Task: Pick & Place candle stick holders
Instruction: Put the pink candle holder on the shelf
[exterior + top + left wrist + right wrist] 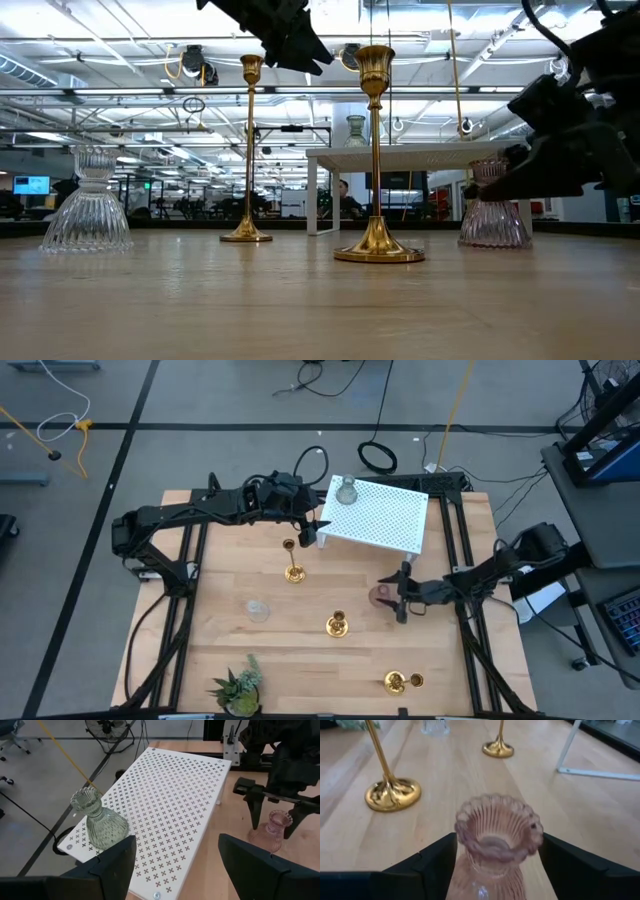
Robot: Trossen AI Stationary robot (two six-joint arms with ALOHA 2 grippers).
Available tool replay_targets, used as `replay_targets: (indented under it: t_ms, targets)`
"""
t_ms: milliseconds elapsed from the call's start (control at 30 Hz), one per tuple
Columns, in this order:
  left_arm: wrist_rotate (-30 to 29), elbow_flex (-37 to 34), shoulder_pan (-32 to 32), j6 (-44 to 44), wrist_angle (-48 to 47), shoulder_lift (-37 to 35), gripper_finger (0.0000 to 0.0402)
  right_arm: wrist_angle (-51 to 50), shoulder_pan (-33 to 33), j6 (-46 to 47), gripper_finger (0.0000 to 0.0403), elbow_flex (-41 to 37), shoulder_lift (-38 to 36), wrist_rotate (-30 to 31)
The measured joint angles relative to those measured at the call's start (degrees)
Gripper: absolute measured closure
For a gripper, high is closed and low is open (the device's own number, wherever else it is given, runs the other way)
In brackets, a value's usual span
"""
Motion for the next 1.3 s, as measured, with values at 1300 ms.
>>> replay_targets:
  t_ms: [1300]
  targets:
    - [1.4, 0.0, -6.2, -6.2, -18.2, -14.9, 0.0112, 18.3, -2.8, -9.1, 0.0277, 8.8, 1.7, -5.9]
